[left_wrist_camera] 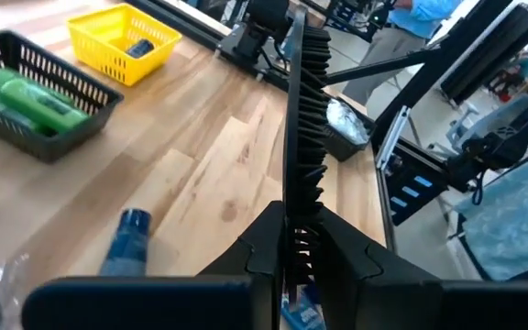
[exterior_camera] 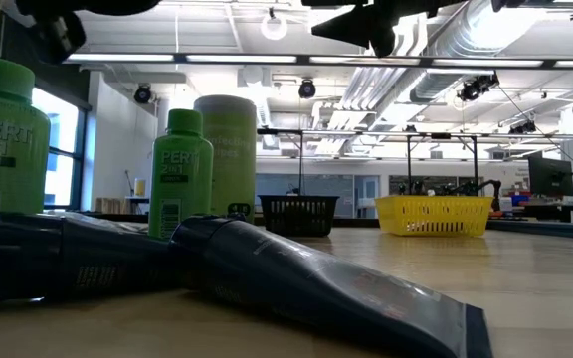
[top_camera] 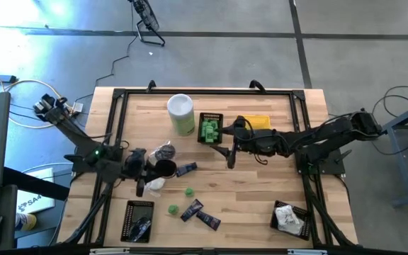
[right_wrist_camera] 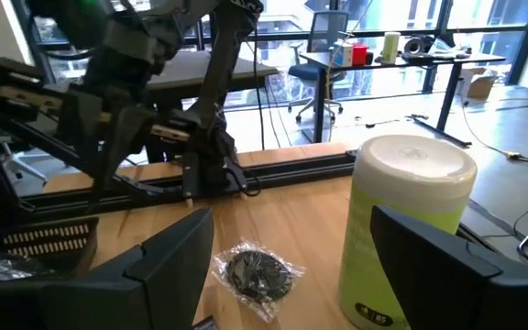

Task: Pick & Place Travel size toiletries
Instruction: Put the black hair brush into the bottom left black bin

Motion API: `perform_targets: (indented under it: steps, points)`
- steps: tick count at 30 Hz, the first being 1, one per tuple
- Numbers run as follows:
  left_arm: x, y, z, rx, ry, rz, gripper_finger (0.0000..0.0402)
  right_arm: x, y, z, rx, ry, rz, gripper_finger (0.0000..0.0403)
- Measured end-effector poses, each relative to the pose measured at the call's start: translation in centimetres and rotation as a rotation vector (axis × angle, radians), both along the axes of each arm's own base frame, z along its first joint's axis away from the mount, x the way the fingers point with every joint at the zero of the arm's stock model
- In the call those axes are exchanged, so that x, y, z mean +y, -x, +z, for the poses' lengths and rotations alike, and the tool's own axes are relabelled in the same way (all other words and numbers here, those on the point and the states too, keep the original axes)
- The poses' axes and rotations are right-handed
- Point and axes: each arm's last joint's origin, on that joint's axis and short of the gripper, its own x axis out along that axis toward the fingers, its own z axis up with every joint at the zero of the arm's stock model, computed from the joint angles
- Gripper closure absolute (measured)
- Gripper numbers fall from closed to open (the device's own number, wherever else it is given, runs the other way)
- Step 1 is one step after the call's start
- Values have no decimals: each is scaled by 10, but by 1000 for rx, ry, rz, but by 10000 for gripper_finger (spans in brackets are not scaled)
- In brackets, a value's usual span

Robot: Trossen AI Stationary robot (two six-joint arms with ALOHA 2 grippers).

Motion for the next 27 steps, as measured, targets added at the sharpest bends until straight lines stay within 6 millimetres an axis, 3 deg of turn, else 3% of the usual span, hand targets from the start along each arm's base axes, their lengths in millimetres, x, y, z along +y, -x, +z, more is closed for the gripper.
perform_targets:
  steps: [9, 17, 27]
  points:
    - [-33, 3, -23, 65, 84, 6, 370, 4, 0, -2, 6, -81, 31, 117]
    - [-63, 9, -45, 171, 275, -29, 376, 8, -3, -8, 13, -157, 59, 117]
    - [-93, 22, -10, 298, 368, -211, 377, 10, -10, -17, 18, -169, 57, 117]
